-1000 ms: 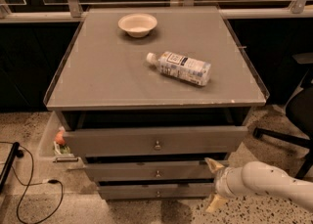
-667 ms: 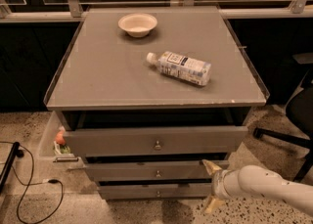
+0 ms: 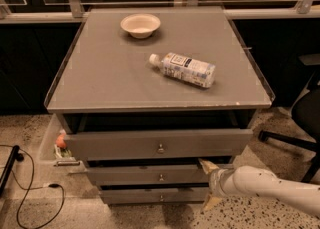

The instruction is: Open middle drawer

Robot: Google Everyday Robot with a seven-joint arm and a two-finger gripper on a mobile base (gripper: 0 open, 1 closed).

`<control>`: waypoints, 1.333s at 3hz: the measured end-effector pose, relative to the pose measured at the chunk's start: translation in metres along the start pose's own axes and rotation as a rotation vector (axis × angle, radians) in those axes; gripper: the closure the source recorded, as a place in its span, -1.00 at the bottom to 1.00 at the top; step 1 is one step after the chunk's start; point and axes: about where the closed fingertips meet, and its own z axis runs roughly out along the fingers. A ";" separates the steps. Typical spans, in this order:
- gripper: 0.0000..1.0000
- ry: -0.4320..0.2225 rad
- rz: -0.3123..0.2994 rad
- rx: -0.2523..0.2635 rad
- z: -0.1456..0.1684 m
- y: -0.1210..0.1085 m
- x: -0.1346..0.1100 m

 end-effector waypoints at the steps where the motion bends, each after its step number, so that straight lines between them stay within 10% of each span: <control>1: -1.00 -0.005 -0.070 0.007 0.023 -0.016 -0.007; 3: -1.00 -0.003 -0.040 -0.018 0.042 -0.020 0.005; 4: -0.65 -0.003 -0.040 -0.018 0.042 -0.020 0.005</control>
Offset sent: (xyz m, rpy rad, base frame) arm 0.0346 0.0192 -0.0162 -0.0322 -0.0516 0.0772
